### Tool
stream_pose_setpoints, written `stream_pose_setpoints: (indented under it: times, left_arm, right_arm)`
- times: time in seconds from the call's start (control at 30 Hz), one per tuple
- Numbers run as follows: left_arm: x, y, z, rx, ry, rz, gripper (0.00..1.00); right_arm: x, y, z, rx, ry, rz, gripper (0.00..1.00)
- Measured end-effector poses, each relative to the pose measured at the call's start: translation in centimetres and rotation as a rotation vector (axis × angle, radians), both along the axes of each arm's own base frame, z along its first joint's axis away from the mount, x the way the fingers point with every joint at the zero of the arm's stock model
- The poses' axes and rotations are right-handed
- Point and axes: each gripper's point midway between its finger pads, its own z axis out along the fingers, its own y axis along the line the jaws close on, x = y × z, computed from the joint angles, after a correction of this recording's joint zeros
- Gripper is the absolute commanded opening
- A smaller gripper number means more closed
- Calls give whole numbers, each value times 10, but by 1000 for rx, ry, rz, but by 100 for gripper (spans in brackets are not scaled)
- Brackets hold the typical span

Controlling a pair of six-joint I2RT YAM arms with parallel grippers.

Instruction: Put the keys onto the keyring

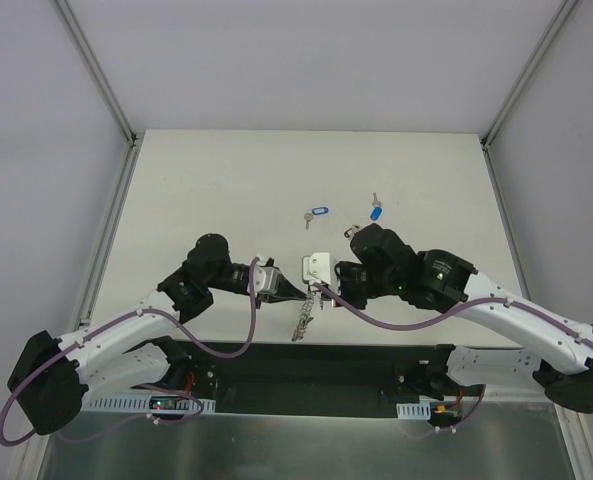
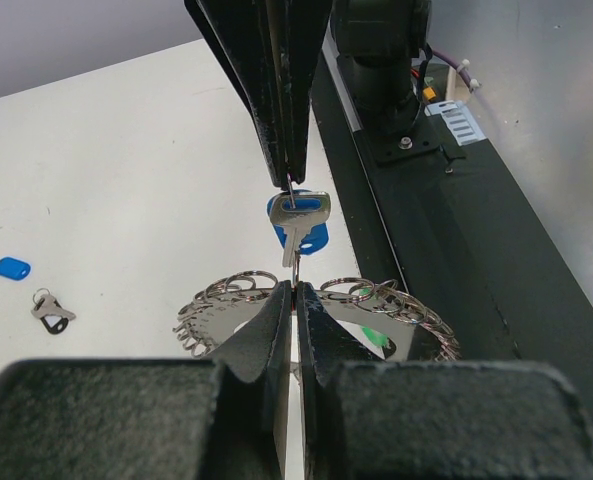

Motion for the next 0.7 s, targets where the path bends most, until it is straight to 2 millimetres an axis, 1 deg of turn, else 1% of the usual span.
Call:
stream_pose_setpoints:
  times: [0.4,0.7]
  left_arm:
    - [1,-1,-1,5,5,-1,0]
    - [1,-1,-1,3,4,-1,0]
  right_arm:
    - [-3,5,-6,-12,28,20,1]
    - [1,9,-6,-1,23,8,1]
